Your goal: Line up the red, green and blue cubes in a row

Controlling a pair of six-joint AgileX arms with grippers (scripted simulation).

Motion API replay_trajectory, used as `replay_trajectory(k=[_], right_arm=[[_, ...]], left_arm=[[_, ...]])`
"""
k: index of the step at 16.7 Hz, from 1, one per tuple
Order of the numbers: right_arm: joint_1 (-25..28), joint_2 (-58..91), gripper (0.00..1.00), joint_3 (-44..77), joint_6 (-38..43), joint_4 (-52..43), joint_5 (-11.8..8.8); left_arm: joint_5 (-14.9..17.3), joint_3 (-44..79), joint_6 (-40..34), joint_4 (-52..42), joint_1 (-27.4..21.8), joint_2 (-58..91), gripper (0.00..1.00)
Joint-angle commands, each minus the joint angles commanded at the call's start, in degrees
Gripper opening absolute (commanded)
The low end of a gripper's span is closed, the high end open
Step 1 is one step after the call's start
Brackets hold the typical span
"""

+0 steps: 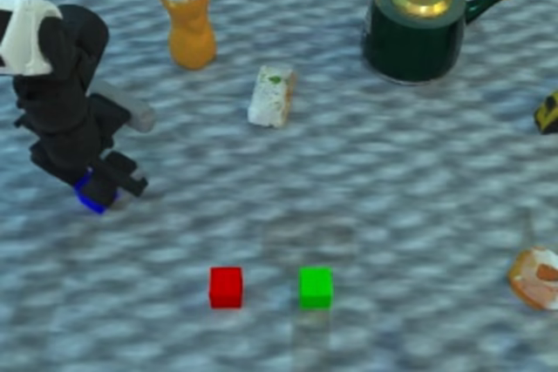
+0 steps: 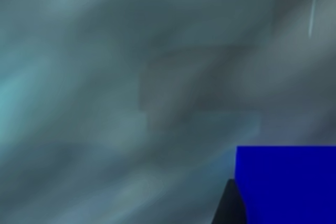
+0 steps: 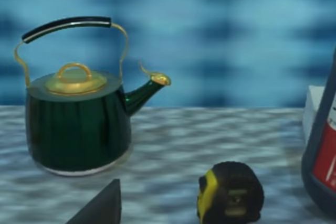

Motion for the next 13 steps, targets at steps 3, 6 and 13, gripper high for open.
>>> replay_trajectory(k=[3,6,13], right_arm=[[0.00,0.00,1.00,0.00,0.00,0.00,0.00],[0.00,0.00,1.00,0.00,0.00,0.00,0.00],[0.00,0.00,1.00,0.00,0.00,0.00,0.00]], left_arm=[[0.00,0.00,0.00,0.00,0.00,0.00,0.00],[0.00,0.00,0.00,0.00,0.00,0.00,0.00],[0.59,4.67,-0.35,-7.42,0.47,-3.64,0.00]])
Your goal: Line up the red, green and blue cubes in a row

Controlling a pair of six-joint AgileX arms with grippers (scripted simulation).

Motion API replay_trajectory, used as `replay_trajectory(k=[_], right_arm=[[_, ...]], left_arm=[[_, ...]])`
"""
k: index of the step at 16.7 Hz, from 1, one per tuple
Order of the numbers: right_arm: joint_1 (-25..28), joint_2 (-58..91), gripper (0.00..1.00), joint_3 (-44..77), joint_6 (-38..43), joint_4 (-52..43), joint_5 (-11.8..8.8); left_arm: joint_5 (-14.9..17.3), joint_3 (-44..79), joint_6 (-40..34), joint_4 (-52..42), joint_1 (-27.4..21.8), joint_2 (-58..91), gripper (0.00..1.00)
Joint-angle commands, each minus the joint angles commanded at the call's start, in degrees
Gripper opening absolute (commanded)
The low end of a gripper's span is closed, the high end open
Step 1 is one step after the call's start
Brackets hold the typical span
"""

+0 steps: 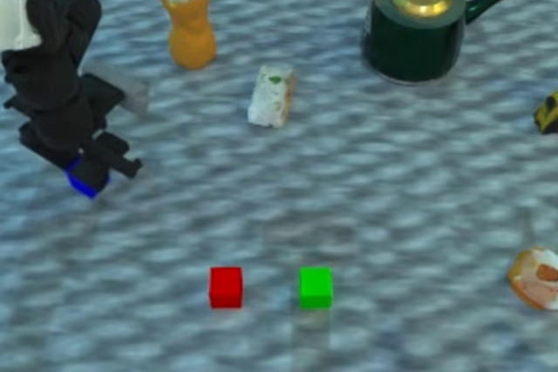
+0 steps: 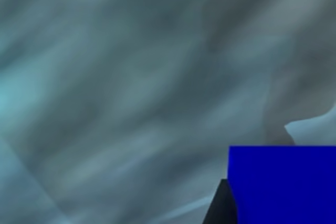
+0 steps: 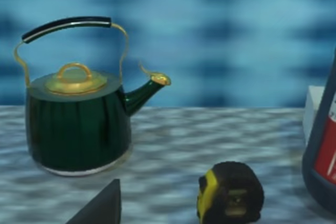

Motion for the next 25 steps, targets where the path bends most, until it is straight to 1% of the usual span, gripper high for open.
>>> replay_trajectory(k=[2,4,9,11,13,15,17,25], right_arm=[[0.00,0.00,1.00,0.00,0.00,0.00,0.00],[0.00,0.00,1.00,0.00,0.00,0.00,0.00],[0.00,0.00,1.00,0.00,0.00,0.00,0.00],[0.00,0.00,1.00,0.00,0.00,0.00,0.00],[0.00,0.00,1.00,0.00,0.00,0.00,0.00],[0.00,0.00,1.00,0.00,0.00,0.00,0.00],[0.00,0.00,1.00,0.00,0.00,0.00,0.00],[0.00,0.00,1.00,0.00,0.00,0.00,0.00]], left_arm=[[-0.06,2.58,-0.07,-4.68,0.34,-1.67,0.00],[-0.10,4.27,-0.13,-7.21,0.55,-3.00,0.00],[-0.13,4.42,-0.13,-7.42,0.22,-3.00,0.00],[-0.15,5.65,-1.98,-7.94,-1.18,-2.26,0.00],[-0.22,8.10,-6.15,-9.04,-4.08,-0.74,0.00],[-0.33,11.45,-12.70,-10.66,-8.23,1.40,0.00],[-0.46,15.19,-21.16,-12.57,-13.29,3.79,0.00],[-0.88,30.62,-64.96,-20.44,-36.83,12.82,0.00]])
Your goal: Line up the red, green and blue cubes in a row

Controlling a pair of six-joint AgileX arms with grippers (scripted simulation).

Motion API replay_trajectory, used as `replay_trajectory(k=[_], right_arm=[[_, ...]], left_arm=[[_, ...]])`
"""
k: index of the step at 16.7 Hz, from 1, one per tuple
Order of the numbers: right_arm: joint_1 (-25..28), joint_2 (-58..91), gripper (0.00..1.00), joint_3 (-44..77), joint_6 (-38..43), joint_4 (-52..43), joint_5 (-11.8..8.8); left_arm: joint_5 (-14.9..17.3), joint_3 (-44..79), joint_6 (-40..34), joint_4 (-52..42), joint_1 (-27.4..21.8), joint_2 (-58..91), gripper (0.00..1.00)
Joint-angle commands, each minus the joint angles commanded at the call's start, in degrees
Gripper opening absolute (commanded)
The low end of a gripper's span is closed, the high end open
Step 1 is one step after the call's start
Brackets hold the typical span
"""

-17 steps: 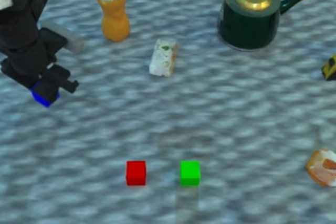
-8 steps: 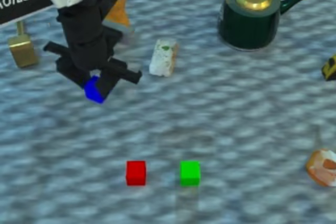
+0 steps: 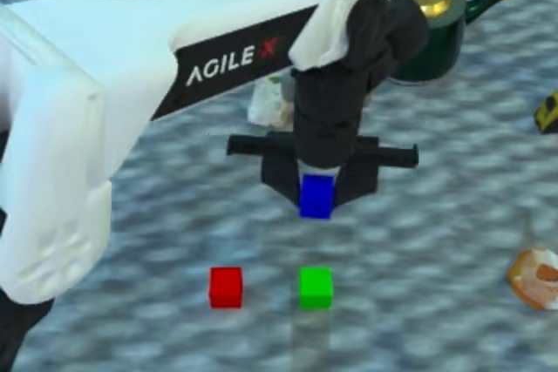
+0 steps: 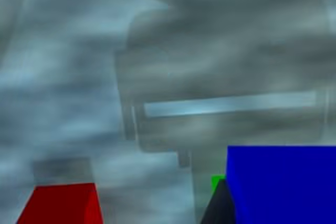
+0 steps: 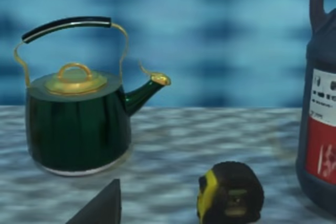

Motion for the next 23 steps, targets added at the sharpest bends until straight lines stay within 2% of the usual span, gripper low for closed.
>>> replay_trajectory(k=[3,6,13,19,23], right_arm=[[0.00,0.00,1.00,0.00,0.00,0.00,0.00],[0.00,0.00,1.00,0.00,0.00,0.00,0.00],[0.00,0.00,1.00,0.00,0.00,0.00,0.00],[0.00,0.00,1.00,0.00,0.00,0.00,0.00],[0.00,0.00,1.00,0.00,0.00,0.00,0.00]], left_arm=[[-0.29,4.17,-11.23,-1.59,-6.89,1.52,0.00],[-0.57,6.42,-16.93,-2.23,-10.79,1.99,0.00],[-0.57,5.63,-17.48,-1.22,-11.20,1.90,0.00],[-0.59,-4.11,-17.47,10.77,-11.07,3.89,0.00],[-0.60,-5.37,-17.47,12.08,-11.12,4.28,0.00]])
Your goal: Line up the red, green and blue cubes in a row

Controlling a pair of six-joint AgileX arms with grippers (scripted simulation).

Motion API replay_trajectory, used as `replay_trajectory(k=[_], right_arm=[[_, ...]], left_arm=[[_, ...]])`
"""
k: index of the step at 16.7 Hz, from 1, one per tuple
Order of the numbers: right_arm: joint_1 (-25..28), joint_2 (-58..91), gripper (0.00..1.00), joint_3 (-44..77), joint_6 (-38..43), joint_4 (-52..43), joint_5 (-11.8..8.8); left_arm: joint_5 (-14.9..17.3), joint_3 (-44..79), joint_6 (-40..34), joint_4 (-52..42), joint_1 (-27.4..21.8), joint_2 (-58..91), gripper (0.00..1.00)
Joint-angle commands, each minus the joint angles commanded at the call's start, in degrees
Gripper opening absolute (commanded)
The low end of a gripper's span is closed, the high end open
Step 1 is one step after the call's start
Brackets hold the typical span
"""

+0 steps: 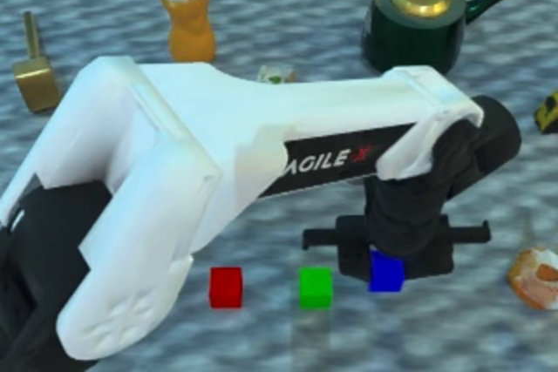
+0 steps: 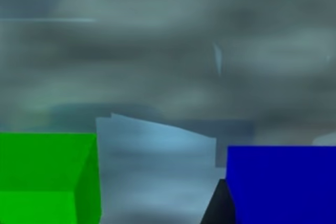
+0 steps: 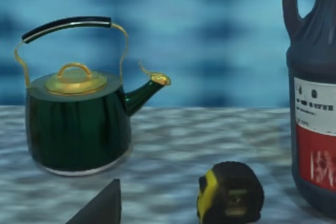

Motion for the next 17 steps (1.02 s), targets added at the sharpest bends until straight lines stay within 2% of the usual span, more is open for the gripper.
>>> replay_trajectory(k=[1,14,17], right_arm=[[0.00,0.00,1.00,0.00,0.00,0.00,0.00],[0.00,0.00,1.00,0.00,0.00,0.00,0.00],[0.00,0.00,1.00,0.00,0.00,0.00,0.00]], left_arm=[[0.00,0.00,0.00,0.00,0.00,0.00,0.00],[0.00,0.00,0.00,0.00,0.00,0.00,0.98],[0.00,0.00,0.00,0.00,0.00,0.00,1.00]])
